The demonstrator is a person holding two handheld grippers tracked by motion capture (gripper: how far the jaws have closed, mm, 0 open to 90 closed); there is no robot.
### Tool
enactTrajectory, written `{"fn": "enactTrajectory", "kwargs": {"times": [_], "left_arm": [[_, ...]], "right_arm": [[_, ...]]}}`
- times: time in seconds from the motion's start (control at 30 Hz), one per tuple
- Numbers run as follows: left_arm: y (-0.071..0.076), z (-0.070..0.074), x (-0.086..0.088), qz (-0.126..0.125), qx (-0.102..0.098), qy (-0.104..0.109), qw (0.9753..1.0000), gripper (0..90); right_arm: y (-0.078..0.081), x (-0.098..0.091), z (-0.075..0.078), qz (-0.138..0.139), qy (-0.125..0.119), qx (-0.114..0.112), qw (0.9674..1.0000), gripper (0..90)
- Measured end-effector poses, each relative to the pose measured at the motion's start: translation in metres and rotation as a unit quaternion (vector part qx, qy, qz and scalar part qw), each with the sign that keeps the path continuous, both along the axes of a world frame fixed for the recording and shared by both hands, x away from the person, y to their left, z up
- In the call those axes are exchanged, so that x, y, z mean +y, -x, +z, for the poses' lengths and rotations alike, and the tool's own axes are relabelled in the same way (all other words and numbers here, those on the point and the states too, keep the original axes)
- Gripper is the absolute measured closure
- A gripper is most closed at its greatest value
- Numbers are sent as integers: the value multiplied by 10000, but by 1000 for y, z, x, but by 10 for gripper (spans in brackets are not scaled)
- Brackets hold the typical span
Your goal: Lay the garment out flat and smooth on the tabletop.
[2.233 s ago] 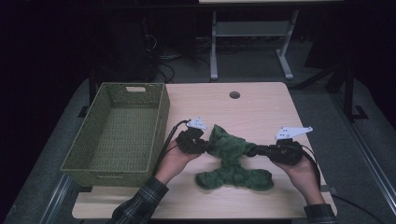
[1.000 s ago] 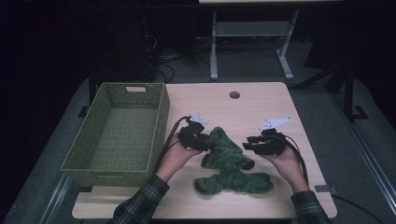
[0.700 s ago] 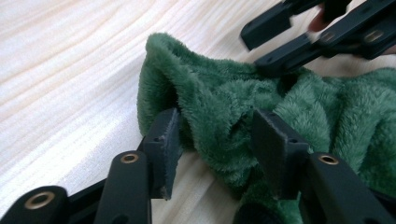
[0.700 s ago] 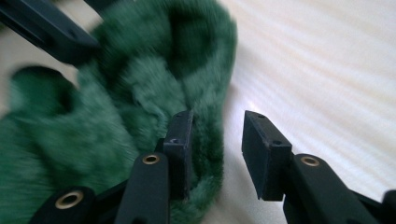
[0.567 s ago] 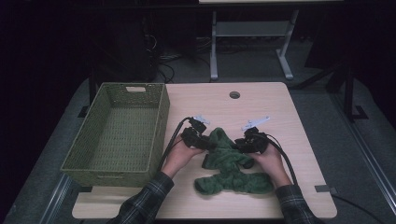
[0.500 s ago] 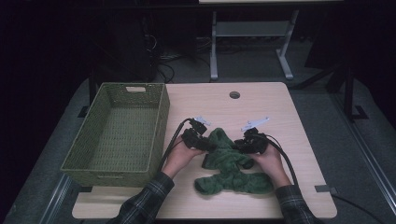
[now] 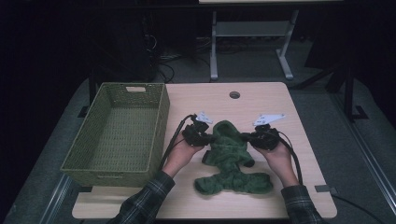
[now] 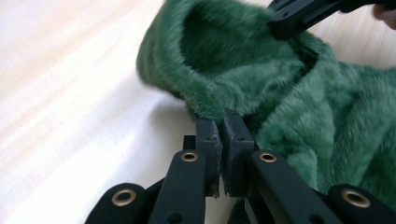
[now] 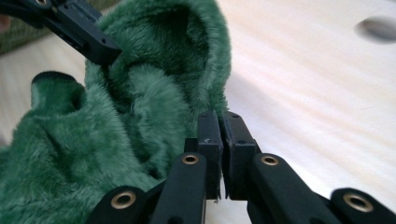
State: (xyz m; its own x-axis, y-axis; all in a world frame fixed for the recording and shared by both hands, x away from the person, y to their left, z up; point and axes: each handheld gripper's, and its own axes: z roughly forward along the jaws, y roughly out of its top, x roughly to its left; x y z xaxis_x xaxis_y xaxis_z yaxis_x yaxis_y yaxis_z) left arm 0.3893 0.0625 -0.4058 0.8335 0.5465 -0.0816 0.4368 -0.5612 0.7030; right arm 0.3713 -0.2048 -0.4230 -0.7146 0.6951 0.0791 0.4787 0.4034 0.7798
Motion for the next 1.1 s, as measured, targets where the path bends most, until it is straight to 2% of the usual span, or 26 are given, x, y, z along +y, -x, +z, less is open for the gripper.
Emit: {"fn": "enactTrajectory", "kwargs": {"times": [0.07, 0.13, 0.27, 0.4, 0.47, 0.53, 0.7, 0.8, 0.9, 0.97, 1.03, 1.1], "left_arm": [[-4, 3, -3, 48, -155, -28, 9999, 865], [-9, 3, -6, 145, -249, -27, 9996, 866], [-24, -4, -8, 382, -329, -92, 9987, 873], [-38, -16, -8, 565, -364, -177, 9976, 875], [-46, -25, -9, 664, -322, -167, 9971, 875], [-52, -34, -9, 711, -271, -247, 9968, 875], [-65, -53, -9, 784, -132, -272, 9965, 872], [-67, -59, -11, 749, -101, -366, 9965, 867], [-67, -56, -11, 773, -94, -405, 9961, 804], [-68, -52, -10, 759, -21, -351, 9965, 715], [-67, -46, -7, 790, -72, -262, 9965, 644], [-65, -39, -2, 752, 8, -180, 9970, 592]], "right_arm": [[1, -11, 5, -146, -98, -139, 9997, 870], [1, -21, 7, -274, -184, -173, 9993, 875], [-8, -35, 0, -462, -189, -105, 9987, 882], [-21, -39, -14, -560, -34, 12, 9984, 885], [-30, -40, -22, -575, 73, 155, 9982, 886], [-37, -39, -28, -622, 116, 298, 9976, 886], [-49, -35, -39, -665, 271, 311, 9969, 886], [-52, -34, -48, -699, 308, 465, 9960, 885], [-52, -32, -49, -711, 292, 518, 9957, 849], [-50, -32, -46, -758, 309, 519, 9953, 759], [-48, -35, -40, -804, 214, 487, 9953, 702], [-45, -40, -33, -857, 100, 457, 9952, 689]]}}
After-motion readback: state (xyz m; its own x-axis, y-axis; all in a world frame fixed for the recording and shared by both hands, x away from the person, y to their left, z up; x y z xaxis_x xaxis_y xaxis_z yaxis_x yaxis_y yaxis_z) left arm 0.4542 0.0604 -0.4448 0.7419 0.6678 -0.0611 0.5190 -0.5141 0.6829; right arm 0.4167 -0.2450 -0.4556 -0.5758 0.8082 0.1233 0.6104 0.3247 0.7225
